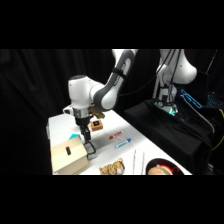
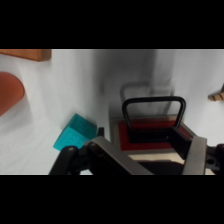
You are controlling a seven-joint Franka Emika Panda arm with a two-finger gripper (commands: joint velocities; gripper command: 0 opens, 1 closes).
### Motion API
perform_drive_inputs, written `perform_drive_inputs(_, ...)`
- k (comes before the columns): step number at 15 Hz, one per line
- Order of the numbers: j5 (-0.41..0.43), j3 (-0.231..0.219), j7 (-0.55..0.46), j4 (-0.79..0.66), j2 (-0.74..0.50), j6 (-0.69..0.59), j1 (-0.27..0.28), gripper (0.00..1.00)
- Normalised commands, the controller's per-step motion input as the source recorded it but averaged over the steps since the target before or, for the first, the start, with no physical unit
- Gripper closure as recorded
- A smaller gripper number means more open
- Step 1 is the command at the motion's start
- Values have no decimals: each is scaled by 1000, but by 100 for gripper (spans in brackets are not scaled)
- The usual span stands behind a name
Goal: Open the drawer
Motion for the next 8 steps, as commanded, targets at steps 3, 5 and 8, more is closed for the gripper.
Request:
perform_drive_inputs(3, 176, 148, -273, 10, 46, 212, -166, 0)
perform_drive_inputs(5, 186, 163, -280, -50, 13, 248, -147, 0)
perform_drive_inputs(8, 185, 167, -293, -59, 23, 253, -140, 0)
